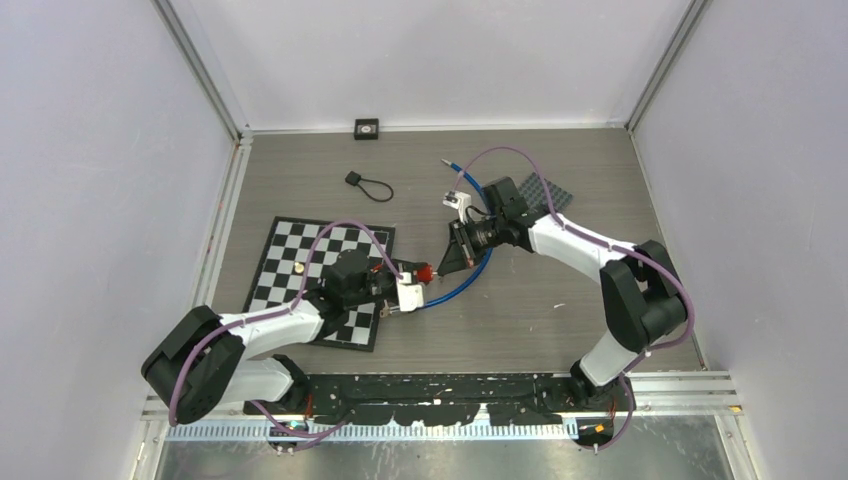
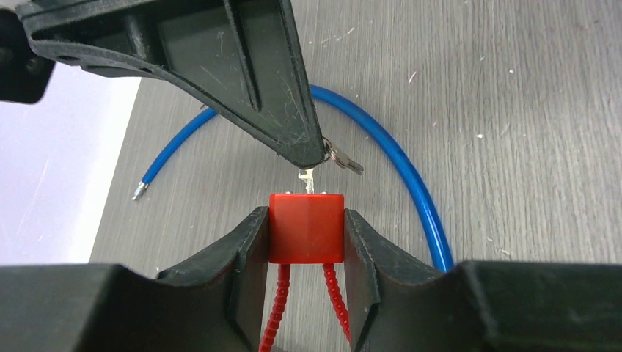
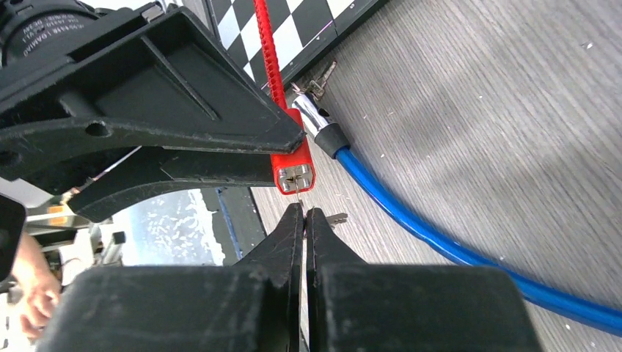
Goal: Unlock with the key
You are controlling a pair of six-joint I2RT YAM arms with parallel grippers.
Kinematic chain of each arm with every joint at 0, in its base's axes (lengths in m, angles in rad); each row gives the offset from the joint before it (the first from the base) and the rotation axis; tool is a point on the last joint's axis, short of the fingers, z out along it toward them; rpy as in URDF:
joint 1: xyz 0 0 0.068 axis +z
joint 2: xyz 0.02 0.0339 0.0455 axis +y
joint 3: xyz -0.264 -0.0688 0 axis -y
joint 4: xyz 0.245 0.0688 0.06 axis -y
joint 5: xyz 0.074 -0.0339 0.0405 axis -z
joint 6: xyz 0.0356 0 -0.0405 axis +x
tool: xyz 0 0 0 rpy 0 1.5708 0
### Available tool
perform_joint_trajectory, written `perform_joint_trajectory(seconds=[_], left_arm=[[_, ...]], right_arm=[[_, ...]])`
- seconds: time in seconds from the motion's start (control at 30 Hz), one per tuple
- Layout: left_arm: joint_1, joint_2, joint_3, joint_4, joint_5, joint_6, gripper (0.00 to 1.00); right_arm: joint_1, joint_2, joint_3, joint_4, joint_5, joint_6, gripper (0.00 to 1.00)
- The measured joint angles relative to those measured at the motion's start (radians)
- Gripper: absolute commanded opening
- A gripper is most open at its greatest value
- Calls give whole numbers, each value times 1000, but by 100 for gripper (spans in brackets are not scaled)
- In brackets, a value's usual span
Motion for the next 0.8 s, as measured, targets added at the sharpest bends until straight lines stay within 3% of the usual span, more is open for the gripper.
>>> perform_joint_trajectory(seconds=[0.2, 0.53, 0.8], left_arm=[[5, 0, 11, 15, 29, -41, 0], [20, 0, 10, 26, 45, -73, 0], [52, 0, -19, 136, 119, -33, 0]], right_arm=[[8, -66, -23, -3, 45, -44, 1], [7, -82, -59, 48, 51, 20, 0], [-52, -82, -59, 68, -31, 114, 0]])
